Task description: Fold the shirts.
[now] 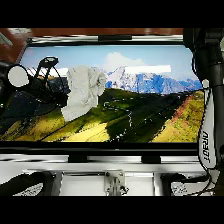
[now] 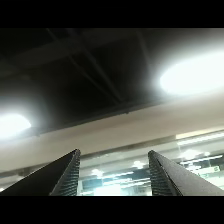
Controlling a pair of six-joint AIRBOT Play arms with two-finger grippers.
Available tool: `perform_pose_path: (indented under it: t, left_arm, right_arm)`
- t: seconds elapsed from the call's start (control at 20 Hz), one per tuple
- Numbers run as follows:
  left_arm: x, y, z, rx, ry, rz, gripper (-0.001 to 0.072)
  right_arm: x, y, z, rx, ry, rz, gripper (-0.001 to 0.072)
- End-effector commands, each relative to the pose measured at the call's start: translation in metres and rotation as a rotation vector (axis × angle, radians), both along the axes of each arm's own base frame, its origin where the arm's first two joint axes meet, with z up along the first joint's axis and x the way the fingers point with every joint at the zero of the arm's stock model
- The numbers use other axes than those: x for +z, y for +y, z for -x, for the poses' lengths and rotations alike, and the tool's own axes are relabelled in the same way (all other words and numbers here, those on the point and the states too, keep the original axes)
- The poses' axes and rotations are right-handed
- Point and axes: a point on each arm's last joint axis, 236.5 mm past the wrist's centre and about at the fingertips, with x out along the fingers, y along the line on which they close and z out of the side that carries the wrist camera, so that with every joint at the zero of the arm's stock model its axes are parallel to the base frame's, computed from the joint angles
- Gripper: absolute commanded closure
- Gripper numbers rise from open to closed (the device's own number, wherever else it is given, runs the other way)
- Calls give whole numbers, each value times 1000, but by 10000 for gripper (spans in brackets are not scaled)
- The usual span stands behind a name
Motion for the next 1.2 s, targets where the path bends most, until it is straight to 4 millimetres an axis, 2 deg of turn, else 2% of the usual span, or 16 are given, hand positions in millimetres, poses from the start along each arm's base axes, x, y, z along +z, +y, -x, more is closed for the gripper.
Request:
perform_pose_path:
  t: [0.0,0.85,1.15]
  left_arm:
    - [0,0,0,0,-1,0,247]
    - [0,0,0,0,-1,0,247]
    - [0,0,-1,0,-6,3,247]
  right_arm:
    - [1,0,0,1,-1,-1,158]
    - [1,0,0,1,-1,-1,158]
    - [1,-11,0,-21,-8,-3,158]
